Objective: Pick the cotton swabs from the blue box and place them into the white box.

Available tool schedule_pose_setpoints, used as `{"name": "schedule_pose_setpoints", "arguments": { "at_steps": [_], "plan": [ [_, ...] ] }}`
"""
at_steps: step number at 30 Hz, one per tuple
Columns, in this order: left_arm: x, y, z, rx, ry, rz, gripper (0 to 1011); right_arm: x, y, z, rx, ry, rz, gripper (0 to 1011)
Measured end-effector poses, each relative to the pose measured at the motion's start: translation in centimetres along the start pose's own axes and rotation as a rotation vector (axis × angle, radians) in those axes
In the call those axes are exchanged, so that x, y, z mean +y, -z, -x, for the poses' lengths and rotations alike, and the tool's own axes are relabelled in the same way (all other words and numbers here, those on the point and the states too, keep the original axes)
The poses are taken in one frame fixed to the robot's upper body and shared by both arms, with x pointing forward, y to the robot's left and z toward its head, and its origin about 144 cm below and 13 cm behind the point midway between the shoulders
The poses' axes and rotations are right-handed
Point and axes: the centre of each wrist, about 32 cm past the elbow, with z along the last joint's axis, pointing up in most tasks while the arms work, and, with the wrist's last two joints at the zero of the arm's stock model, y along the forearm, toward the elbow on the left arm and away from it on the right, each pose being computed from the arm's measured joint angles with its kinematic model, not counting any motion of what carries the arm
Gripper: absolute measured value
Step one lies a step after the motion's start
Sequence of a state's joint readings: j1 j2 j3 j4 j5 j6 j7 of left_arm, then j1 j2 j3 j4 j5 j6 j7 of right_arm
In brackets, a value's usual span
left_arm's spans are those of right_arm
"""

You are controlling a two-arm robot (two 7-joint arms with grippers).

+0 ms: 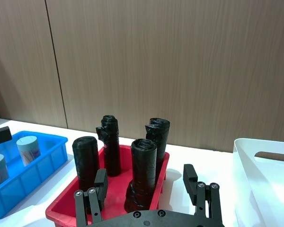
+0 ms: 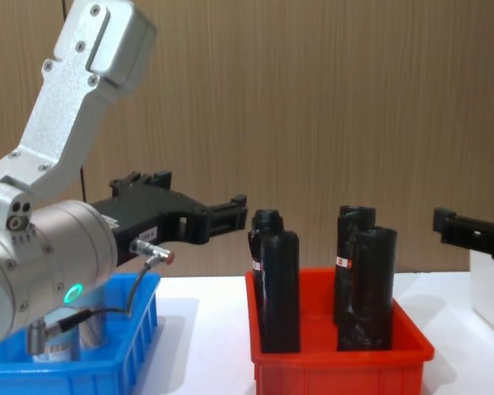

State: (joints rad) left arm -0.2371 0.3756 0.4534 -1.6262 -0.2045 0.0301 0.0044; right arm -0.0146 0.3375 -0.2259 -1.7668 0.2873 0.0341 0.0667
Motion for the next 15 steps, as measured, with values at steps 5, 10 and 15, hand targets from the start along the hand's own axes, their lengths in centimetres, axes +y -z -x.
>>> {"name": "schedule_pose_setpoints", "arguments": {
  "at_steps": [5,10,15],
  "plan": [
    [-0.1,0.0,0.0,0.017,-0.038,-0.028,1000,0.0,0.0,0.0,0.000,0.000,0.000,1002],
    [0.0,-0.1,-0.4,0.036,-0.077,-0.055,1000,0.0,0.0,0.0,0.000,0.000,0.000,1002],
    [0.0,0.2,-1.4,0.064,-0.129,-0.100,1000,0.0,0.0,0.0,0.000,0.000,0.000,1002]
  ]
}}
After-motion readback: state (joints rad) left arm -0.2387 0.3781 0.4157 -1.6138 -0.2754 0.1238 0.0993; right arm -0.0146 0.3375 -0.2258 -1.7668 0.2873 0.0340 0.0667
